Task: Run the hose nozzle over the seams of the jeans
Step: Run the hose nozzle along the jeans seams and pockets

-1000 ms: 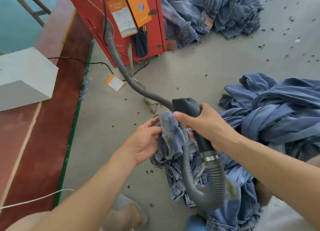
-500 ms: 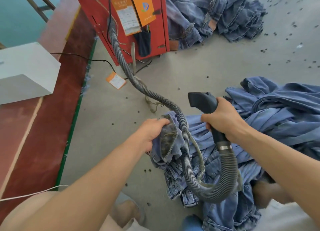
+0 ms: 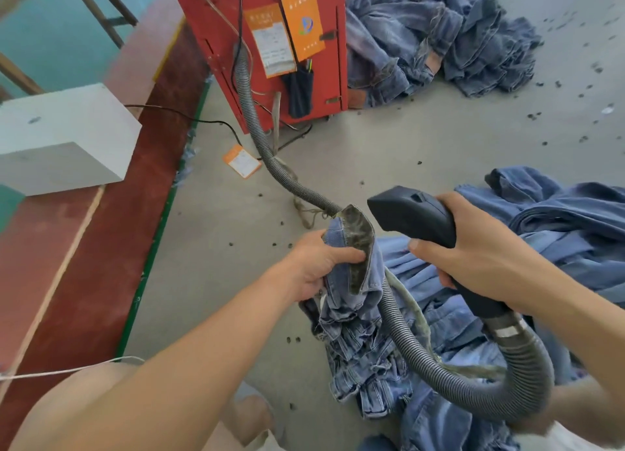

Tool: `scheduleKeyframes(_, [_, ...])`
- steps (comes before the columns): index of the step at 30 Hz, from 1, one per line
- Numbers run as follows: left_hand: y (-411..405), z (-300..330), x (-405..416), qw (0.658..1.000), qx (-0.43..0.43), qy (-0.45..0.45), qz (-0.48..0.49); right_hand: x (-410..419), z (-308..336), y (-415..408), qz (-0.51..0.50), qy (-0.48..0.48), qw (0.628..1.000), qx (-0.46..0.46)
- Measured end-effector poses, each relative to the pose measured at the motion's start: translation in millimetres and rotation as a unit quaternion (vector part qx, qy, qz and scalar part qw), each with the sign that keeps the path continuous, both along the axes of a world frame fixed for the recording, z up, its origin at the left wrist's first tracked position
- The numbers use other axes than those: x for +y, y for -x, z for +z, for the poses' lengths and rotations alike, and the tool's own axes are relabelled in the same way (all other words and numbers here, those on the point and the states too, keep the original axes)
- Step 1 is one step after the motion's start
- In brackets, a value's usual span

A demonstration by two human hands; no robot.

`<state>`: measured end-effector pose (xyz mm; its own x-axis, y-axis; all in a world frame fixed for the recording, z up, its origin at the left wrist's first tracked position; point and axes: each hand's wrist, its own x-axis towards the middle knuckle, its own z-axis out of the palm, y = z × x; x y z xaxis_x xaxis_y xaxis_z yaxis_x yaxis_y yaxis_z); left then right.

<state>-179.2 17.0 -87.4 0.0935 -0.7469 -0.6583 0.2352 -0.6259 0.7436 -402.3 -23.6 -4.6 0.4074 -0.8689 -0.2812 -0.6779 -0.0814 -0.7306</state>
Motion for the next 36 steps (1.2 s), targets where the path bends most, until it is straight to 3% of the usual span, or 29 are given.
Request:
scheduleKeyframes(2, [7,-4,3,0.997,-0.072,0.033,-0.011,3,4,3,0.021,0.004,1.0,0.006])
scheduleKeyframes(6, [20,-10,13,0.992,-0.103,0.064,-0.034,5,1,-6,0.074,-0.028,0.996,0.032])
scheduleKeyframes(10, [24,-14,18,0.995,-0.089,0.051,-0.008,-11,-18,-18,-0.051,-0.172,0.981,-0.066])
scheduleKeyframes(14, [21,-16,20,0.992,-0.111,0.062,-0.022,-25,-17,-13,-0.134,-0.211,0.96,-0.13])
scheduleKeyframes(19, [20,-14,20,0.975,-0.18,0.113,-0.061,-8,-9,-8,0.016,-0.22,0.973,-0.069])
scheduleKeyframes(22, [25,-14,23,0.97,-0.196,0.118,-0.077,-11,-17,-24,-0.032,-0.202,0.977,-0.057])
scheduleKeyframes(26, [25,-12,24,0.978,-0.17,0.108,-0.058,-27,-21,-26,-0.118,-0.206,0.964,-0.116])
scheduleKeyframes(29, [18,-12,20,0.988,-0.119,0.09,-0.037,-17,-15,-12,-0.058,-0.201,0.971,-0.114])
scheduleKeyframes(32, [17,-9,19,0.99,-0.095,0.1,-0.029,2,-12,-12,0.035,-0.158,0.986,-0.031])
scheduleKeyframes(36, [16,-12,19,0.994,-0.061,0.085,-0.019,-3,-22,-33,-0.016,-0.163,0.985,-0.051])
